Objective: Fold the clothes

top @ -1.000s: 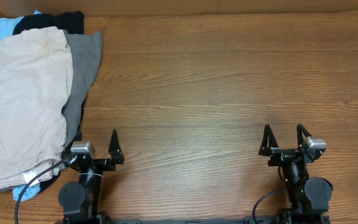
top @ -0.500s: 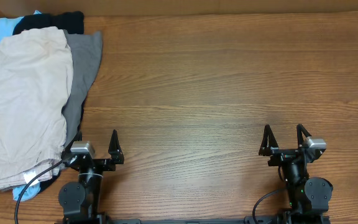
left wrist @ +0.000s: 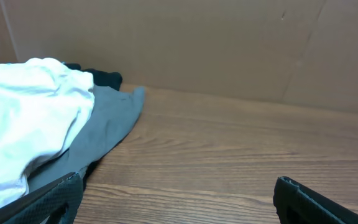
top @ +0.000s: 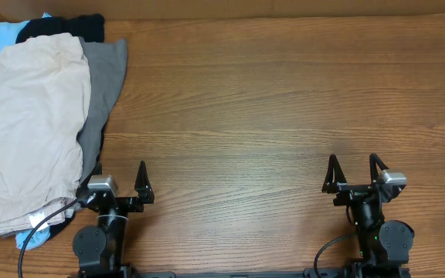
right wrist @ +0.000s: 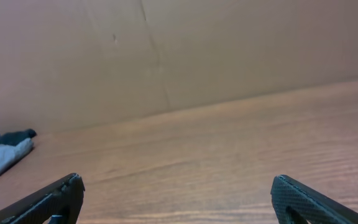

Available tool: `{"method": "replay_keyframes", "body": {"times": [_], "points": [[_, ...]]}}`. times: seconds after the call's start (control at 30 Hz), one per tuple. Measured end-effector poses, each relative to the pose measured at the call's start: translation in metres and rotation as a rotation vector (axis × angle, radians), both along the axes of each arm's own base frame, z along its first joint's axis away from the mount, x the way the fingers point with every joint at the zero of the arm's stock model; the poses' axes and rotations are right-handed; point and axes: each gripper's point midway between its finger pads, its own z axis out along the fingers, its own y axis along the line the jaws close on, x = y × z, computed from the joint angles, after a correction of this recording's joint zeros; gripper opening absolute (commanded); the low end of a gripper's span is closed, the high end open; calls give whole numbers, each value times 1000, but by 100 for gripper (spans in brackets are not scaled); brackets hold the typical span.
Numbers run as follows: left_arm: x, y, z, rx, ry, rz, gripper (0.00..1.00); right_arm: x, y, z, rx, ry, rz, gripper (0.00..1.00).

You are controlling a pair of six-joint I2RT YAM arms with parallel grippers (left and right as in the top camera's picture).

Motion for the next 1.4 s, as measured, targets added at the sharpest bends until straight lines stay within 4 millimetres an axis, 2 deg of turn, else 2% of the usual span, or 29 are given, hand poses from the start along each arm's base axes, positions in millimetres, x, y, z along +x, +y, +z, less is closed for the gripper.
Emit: {"method": "replay_keyframes", "body": {"times": [0.23,0.33,0.4,0.6,0.67,0.87,1.0,1.17,1.4], "points": [[0,4,1,1,-2,22,100,-2,0,27,-4,-111,1,100],[1,4,9,6,-39,24,100,-3,2,36,-6,-148,12,100],[1,4,18,10,-75,24,100,-4,5,37,-8,-153,28,100],[-2,4,23,6,-46,27,100,-5,10,40,-10,-150,58,100],[-5,5,35,7,-50,35,100,-8,11,51,-10,-155,63,100],[-5,7,95,11,-85,43,100,-16,14,100,-14,-182,80,100],[11,9,121,2,0,42,100,-9,20,122,-26,-129,114,100],[39,12,135,-12,231,35,100,12,25,141,-22,30,149,100],[77,17,161,78,558,-16,100,55,26,144,13,359,166,100]]}}
